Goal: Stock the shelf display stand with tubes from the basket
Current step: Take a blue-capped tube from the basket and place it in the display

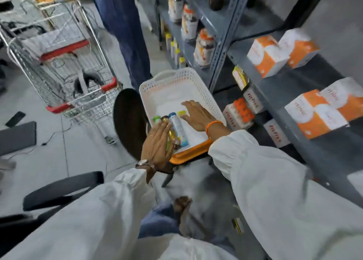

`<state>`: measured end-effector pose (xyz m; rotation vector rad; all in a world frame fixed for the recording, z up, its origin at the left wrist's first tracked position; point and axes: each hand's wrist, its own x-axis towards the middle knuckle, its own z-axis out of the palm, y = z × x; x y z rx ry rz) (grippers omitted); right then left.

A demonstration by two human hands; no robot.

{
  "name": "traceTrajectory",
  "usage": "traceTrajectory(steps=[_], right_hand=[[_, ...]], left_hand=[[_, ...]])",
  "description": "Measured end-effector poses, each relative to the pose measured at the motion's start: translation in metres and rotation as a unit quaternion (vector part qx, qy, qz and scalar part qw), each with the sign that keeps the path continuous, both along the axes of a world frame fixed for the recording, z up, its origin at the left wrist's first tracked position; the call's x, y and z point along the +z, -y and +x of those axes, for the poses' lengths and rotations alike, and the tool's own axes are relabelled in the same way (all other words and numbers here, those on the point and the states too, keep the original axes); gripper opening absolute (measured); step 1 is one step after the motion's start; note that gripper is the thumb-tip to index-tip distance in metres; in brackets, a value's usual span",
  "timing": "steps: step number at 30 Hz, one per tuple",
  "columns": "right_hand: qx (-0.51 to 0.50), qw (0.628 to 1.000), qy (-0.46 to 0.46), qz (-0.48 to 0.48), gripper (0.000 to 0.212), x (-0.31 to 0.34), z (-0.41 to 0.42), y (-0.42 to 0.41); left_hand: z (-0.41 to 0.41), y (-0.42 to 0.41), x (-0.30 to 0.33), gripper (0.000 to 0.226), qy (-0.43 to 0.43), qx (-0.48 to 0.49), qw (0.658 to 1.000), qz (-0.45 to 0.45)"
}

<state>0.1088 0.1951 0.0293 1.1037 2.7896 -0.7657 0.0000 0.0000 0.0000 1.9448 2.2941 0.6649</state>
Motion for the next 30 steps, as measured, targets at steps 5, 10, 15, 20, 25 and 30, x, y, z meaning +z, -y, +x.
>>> traceTrajectory(steps=[5, 10, 15, 20, 25, 30], right_hand=[[-0.010, 0.995, 0.030, -0.097, 0.059, -0.019, -0.021, 0.004], [-0.032, 0.992, 0.022, -0.123, 0.055, -0.031, -0.036, 0.002], [-0.051, 0.991, 0.011, -0.126, 0.048, -0.032, -0.041, -0.002], [-0.081, 0.983, -0.056, -0.158, 0.042, -0.014, -0.033, -0.007], [-0.120, 0.976, -0.132, -0.123, 0.042, 0.043, -0.006, -0.027], [-0.173, 0.962, -0.212, -0.021, 0.042, 0.132, 0.043, -0.055]], left_hand=[[0.004, 0.017, -0.007, 0.040, 0.008, -0.096, 0.994, -0.048], [-0.005, 0.020, -0.019, 0.024, -0.031, -0.148, 0.988, -0.014], [-0.013, 0.018, -0.026, 0.027, -0.047, -0.163, 0.985, -0.013], [-0.014, 0.011, -0.007, 0.031, -0.009, -0.153, 0.986, -0.063], [-0.002, -0.014, 0.028, 0.027, 0.050, -0.103, 0.993, -0.017], [0.026, -0.072, 0.071, 0.038, 0.085, -0.136, 0.984, 0.079]])
